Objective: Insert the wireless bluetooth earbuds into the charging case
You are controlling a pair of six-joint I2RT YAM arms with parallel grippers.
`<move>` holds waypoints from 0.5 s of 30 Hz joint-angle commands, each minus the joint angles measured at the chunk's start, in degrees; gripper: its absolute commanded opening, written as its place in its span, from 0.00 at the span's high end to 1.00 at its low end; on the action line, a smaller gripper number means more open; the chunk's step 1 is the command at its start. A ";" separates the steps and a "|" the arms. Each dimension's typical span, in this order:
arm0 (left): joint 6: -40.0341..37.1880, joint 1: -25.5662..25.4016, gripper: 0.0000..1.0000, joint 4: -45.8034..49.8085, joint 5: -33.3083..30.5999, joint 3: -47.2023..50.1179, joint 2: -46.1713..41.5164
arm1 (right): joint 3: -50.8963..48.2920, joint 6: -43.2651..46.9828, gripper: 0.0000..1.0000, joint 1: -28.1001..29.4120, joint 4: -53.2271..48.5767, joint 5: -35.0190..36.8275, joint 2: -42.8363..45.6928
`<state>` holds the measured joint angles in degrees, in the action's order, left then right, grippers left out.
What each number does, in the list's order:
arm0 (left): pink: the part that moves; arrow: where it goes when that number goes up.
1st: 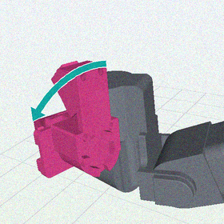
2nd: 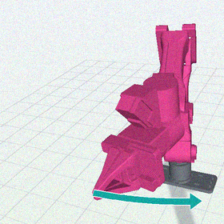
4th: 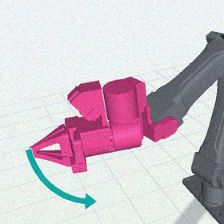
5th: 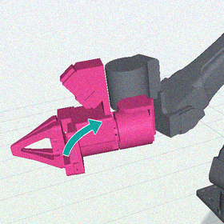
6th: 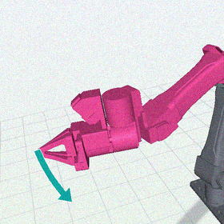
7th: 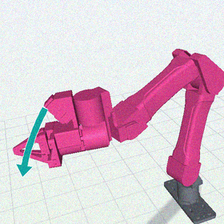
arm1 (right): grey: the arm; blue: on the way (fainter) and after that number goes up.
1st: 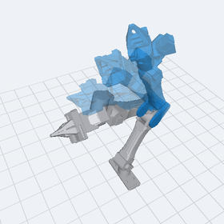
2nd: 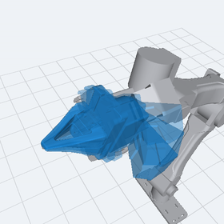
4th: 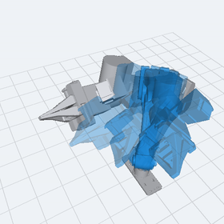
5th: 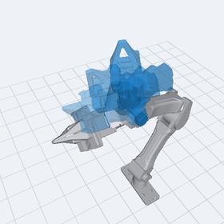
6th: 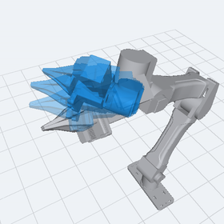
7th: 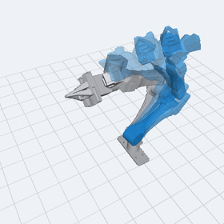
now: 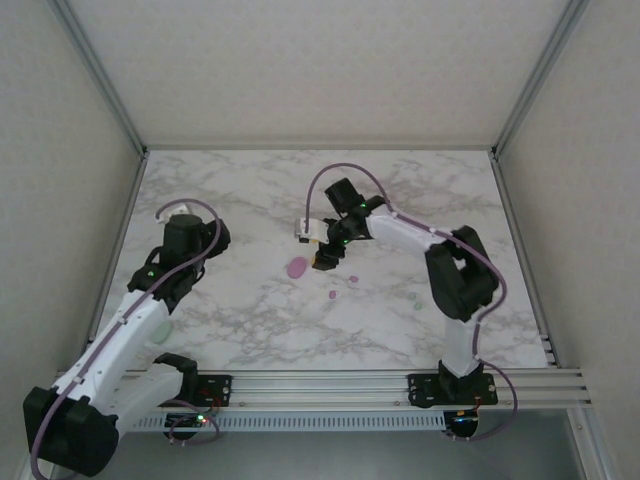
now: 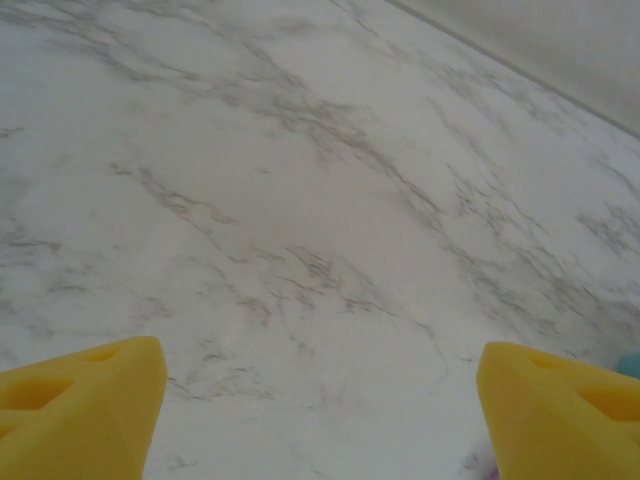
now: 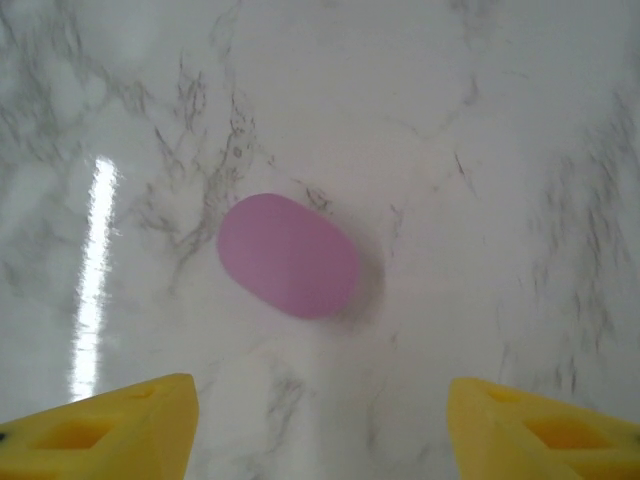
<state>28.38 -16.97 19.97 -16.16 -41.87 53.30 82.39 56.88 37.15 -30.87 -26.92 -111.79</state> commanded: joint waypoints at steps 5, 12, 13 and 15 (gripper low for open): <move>-1.06 2.09 0.18 3.00 -4.76 2.88 -5.46 | 7.50 18.01 0.31 0.96 -6.48 -2.72 -6.94; -2.89 2.84 0.17 2.39 -3.63 2.76 -4.15 | 13.34 19.78 0.28 2.53 -9.12 -0.75 -12.58; -3.03 2.99 0.17 2.28 -3.45 2.72 -3.85 | 14.15 20.26 0.28 2.77 -10.08 -0.63 -13.12; -3.54 3.15 0.17 2.09 -3.18 2.41 -3.09 | 15.85 21.06 0.27 3.43 -12.11 0.02 -14.69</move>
<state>26.55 -14.50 21.69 -18.98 -39.48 49.39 95.31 75.09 39.40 -38.24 -27.46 -124.18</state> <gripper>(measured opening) 0.825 0.725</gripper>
